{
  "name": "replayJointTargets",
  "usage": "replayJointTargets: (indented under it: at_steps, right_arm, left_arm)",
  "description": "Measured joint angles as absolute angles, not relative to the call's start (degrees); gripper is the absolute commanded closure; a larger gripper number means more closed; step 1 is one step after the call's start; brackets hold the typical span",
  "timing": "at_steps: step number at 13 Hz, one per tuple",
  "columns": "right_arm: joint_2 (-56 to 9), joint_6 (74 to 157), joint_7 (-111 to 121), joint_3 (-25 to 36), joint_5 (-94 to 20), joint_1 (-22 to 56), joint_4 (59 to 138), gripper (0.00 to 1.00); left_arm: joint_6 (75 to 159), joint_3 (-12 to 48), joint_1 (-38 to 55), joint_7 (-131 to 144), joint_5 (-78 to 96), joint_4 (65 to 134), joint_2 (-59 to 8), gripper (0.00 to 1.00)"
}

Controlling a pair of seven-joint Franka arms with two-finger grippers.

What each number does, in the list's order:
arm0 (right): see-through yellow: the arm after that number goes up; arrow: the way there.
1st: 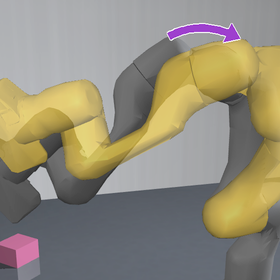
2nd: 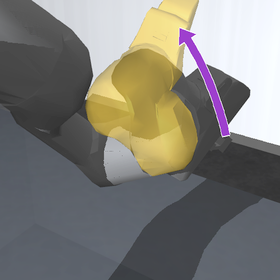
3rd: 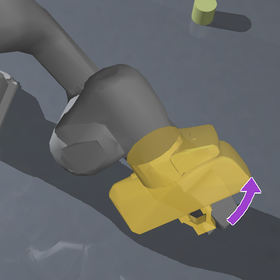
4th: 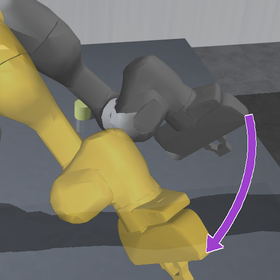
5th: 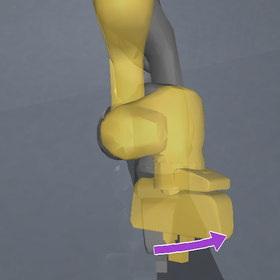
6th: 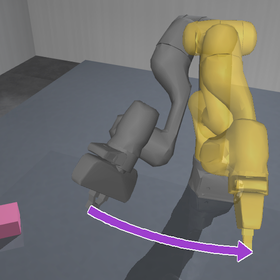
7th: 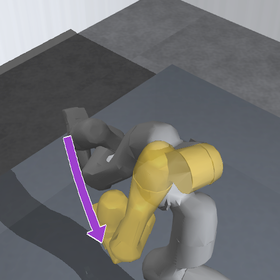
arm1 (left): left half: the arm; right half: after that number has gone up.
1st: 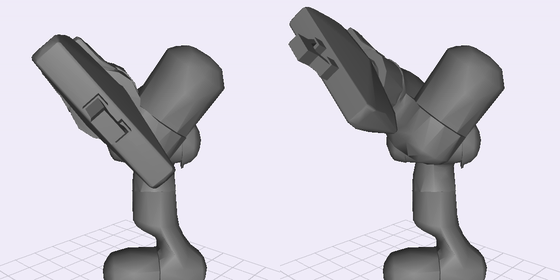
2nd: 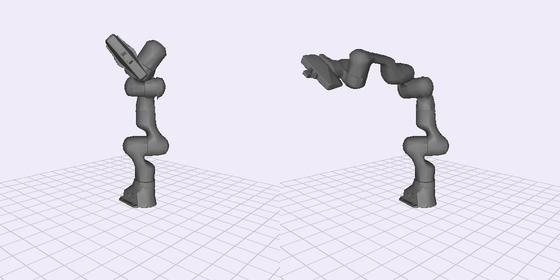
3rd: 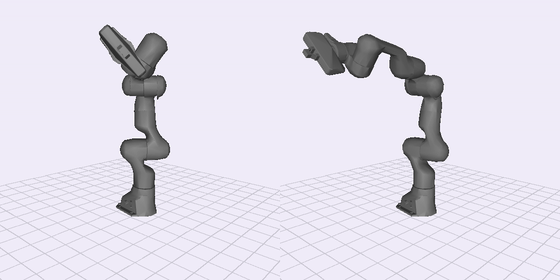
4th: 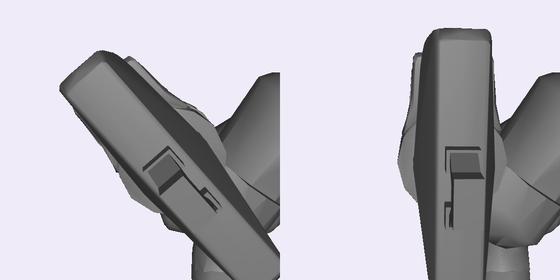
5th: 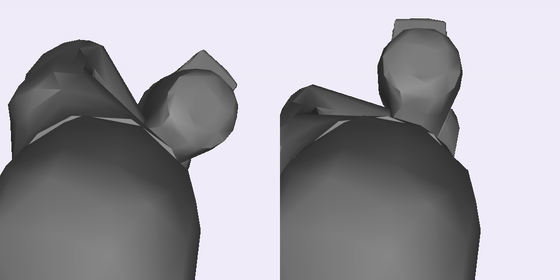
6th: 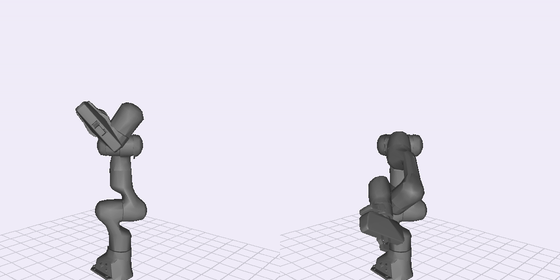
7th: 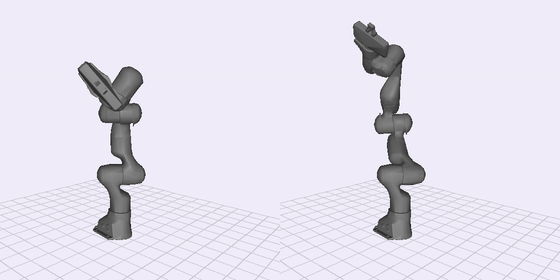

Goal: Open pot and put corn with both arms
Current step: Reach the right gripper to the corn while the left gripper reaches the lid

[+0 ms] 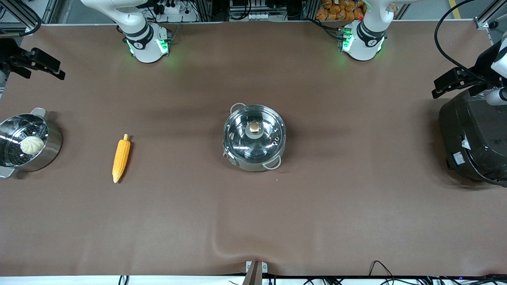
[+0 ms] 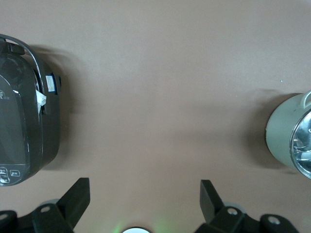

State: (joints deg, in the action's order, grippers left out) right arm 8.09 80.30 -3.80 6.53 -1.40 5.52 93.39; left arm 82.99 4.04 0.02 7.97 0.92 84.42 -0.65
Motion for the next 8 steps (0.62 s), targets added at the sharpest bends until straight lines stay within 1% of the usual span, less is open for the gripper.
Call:
replayJointTargets:
  at_steps: [8]
  right_arm:
    - [8.06, 80.35, -3.81, 6.39, -1.4, 5.7, 93.41, 0.0]
  left_arm:
    - [83.0, 4.25, 0.3, 7.96, -4.36, 84.39, -0.7, 0.0]
